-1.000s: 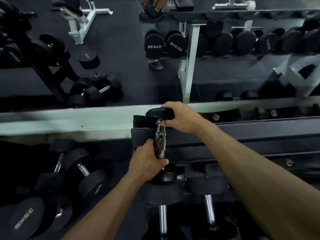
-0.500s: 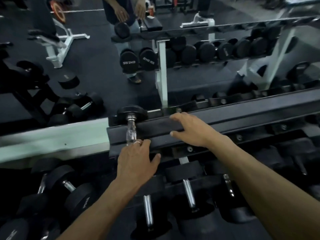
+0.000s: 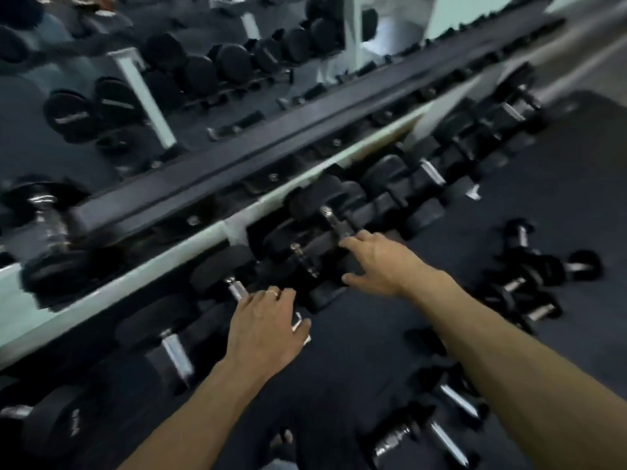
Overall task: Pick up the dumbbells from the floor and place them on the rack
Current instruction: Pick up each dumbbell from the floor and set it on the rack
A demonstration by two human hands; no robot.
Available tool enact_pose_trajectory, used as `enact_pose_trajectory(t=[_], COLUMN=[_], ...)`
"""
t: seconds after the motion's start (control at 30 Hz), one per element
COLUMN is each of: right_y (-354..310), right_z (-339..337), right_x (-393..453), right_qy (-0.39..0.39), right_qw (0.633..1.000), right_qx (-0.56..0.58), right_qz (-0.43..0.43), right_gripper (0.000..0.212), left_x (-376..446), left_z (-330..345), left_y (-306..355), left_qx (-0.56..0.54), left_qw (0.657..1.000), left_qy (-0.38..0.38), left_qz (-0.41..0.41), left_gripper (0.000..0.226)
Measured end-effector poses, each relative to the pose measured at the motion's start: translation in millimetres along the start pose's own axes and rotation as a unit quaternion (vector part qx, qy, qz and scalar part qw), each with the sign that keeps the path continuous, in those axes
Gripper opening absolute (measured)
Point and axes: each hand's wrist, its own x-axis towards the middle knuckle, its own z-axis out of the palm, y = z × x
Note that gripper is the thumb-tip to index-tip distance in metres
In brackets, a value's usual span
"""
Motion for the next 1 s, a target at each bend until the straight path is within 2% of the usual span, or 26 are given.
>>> enact_pose_trajectory(t=[0.23, 0.5, 0.77, 1.0], right_y=[98, 181, 254, 269], right_z=[83, 260, 499, 677], right_x=[-79, -162, -213, -172], right_qy=[-0.015, -0.049, -0.074, -0.019], right_qw=[0.990, 0.945, 0.895, 0.863], right_qx=[0.039, 0.156, 0.247, 0.344], right_qz=[0.133, 0.283, 0.364, 0.370], right_gripper=[0.063, 0.065, 0.061, 0.069], left_x=[2, -21, -51, -62], left_z=[89, 252, 483, 663], left_y=[85, 153, 200, 181], left_qx=[-0.014, -0.001, -0.017, -0.004], left_qw=[0.986, 0.946, 0.906, 0.913], left_qy=[-0.102, -0.260, -0.384, -0.386], left_qz=[0.131, 0.195, 0.178, 0.130], left_gripper=[0.049, 0.050, 0.047, 0.058])
